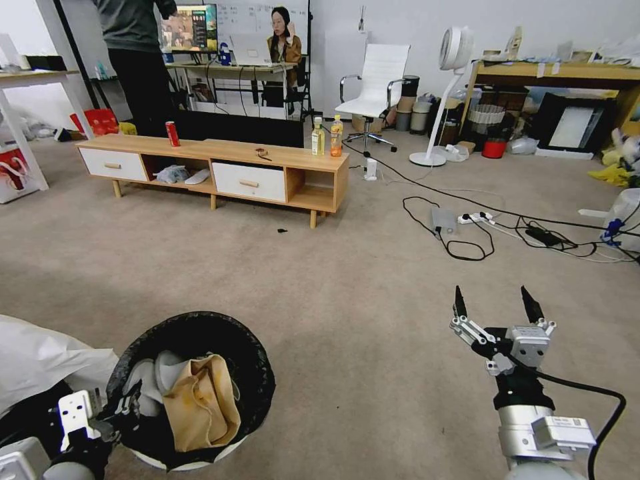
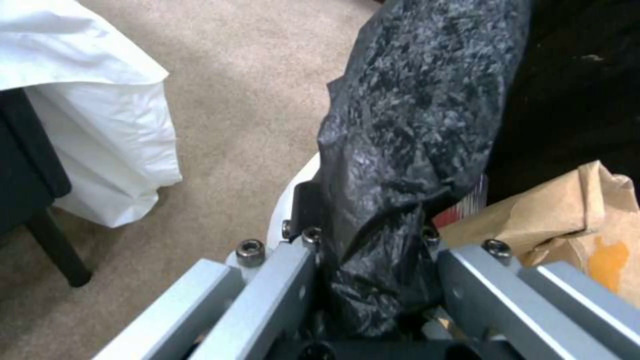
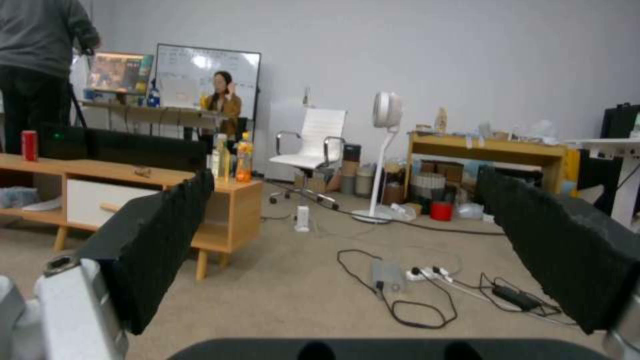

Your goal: Pick up the trash bin and place the garbage on the floor into it.

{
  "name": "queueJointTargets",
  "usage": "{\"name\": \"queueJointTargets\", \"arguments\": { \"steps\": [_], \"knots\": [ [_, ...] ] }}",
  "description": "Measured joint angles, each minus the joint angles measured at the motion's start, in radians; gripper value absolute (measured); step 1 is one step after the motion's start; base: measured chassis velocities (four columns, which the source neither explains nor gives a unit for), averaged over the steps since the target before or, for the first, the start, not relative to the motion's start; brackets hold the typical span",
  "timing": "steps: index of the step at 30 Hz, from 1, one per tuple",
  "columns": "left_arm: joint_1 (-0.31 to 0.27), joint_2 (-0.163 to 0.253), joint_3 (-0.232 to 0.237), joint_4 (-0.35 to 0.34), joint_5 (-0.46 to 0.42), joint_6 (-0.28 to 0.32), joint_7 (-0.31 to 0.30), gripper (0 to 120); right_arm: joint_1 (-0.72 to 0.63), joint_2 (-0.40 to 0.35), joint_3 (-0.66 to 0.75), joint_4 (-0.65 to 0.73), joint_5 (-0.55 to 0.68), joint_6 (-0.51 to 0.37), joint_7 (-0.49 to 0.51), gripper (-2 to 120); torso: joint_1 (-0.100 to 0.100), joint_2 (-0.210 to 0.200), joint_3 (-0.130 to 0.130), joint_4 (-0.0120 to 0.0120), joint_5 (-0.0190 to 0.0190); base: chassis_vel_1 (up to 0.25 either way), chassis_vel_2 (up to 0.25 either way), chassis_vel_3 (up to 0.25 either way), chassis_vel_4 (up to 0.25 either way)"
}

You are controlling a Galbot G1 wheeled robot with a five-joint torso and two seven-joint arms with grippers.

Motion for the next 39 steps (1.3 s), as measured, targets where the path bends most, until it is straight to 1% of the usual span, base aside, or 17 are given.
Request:
{"name": "queueJointTargets", "arguments": {
  "steps": [16, 26, 39],
  "knots": [
    [-0.006, 0.009, -0.005, 0.018, 0.001, -0.006, 0.013, 5, -0.02, 0.035, 0.005, -0.007, -0.019, 0.021, -0.009, 100, 0.0, 0.0, 0.0, 0.0, 0.0, 0.0, 0.0, 0.0, 0.0],
    [-0.004, 0.011, -0.006, 0.024, 0.001, -0.01, 0.017, 5, -0.025, 0.043, 0.005, -0.01, -0.027, 0.029, -0.013, 100, 0.0, 0.0, 0.0, 0.0001, 0.0, 0.0, 0.0, 0.0, 0.0],
    [-0.004, 0.005, 0.0, 0.024, 0.002, -0.01, 0.018, 5, -0.03, 0.043, 0.009, -0.015, -0.029, 0.036, -0.015, 100, 0.0, 0.0, 0.0, 0.0, 0.0, -0.067, -0.065, -0.066, -0.064]
  ]
}}
